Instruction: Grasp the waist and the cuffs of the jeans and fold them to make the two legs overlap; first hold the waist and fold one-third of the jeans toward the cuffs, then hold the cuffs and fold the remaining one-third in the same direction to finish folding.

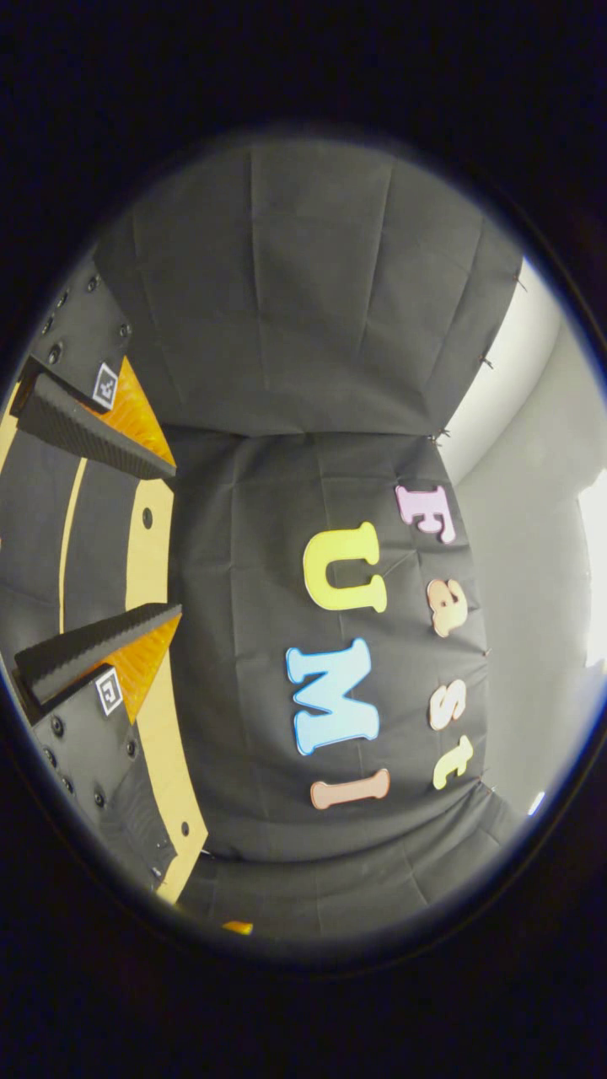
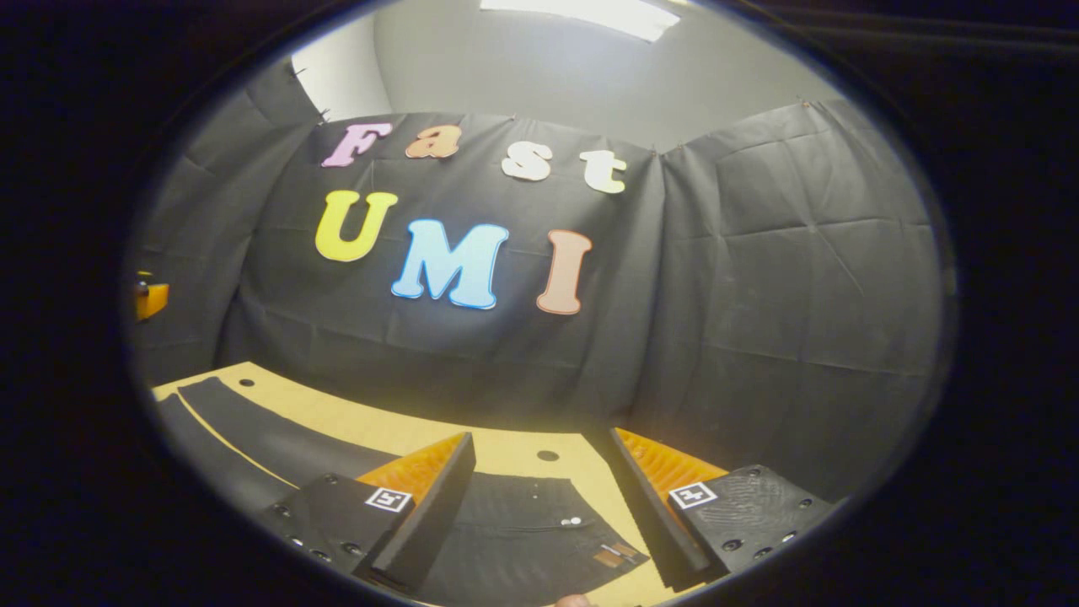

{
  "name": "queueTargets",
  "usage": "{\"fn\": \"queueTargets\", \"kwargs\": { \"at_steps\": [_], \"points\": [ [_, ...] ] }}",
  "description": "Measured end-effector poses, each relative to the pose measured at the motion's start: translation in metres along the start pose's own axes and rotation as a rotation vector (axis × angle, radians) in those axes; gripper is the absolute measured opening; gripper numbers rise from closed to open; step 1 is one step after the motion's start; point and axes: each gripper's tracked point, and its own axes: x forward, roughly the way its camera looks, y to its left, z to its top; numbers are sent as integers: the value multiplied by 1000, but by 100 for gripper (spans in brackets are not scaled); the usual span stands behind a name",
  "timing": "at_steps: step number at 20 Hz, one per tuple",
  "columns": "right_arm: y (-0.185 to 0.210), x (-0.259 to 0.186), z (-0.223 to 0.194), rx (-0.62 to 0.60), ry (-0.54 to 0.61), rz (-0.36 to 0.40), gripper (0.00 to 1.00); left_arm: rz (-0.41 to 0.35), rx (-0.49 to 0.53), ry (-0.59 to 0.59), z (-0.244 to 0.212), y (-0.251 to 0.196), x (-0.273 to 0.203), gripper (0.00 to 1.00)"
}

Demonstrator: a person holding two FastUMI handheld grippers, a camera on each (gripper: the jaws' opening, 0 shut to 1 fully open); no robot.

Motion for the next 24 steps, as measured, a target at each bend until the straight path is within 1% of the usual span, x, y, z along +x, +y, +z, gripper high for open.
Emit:
{"fn": "queueTargets", "kwargs": {
  "at_steps": [2, 5, 7, 11, 13, 15, 18, 20, 21, 22, 23, 24],
  "points": [
    [-6, 2, -13, -2, 42, -22, 94, 5, -11, 36, -13, 3, 1, 94],
    [-17, 2, -33, 1, 115, -46, 94, 28, -33, 107, -38, 22, 4, 95],
    [-23, 3, -50, 33, 176, -55, 94, 51, -81, 162, -56, 40, 4, 96],
    [-32, 4, -86, 140, 320, -58, 94, 126, -219, 300, -108, 88, 2, 95],
    [-35, 1, -105, 213, 395, -57, 95, 166, -306, 383, -133, 112, 1, 94],
    [-37, -1, -121, 278, 463, -64, 95, 220, -404, 472, -164, 137, -3, 96],
    [-35, -5, -148, 378, 573, -75, 95, 320, -610, 600, -203, 164, -11, 95],
    [-27, -13, -167, 502, 683, -63, 95, 392, -724, 676, -233, 188, -23, 96],
    [-23, -19, -177, 567, 738, -64, 95, 422, -764, 697, -244, 200, -28, 96],
    [-23, -23, -185, 624, 774, -71, 96, 449, -795, 717, -255, 215, -33, 93],
    [-19, -25, -189, 669, 812, -77, 96, 479, -827, 735, -266, 225, -37, 99],
    [-18, -27, -194, 706, 843, -87, 96, 499, -862, 750, -275, 231, -39, 98]
  ]
}}
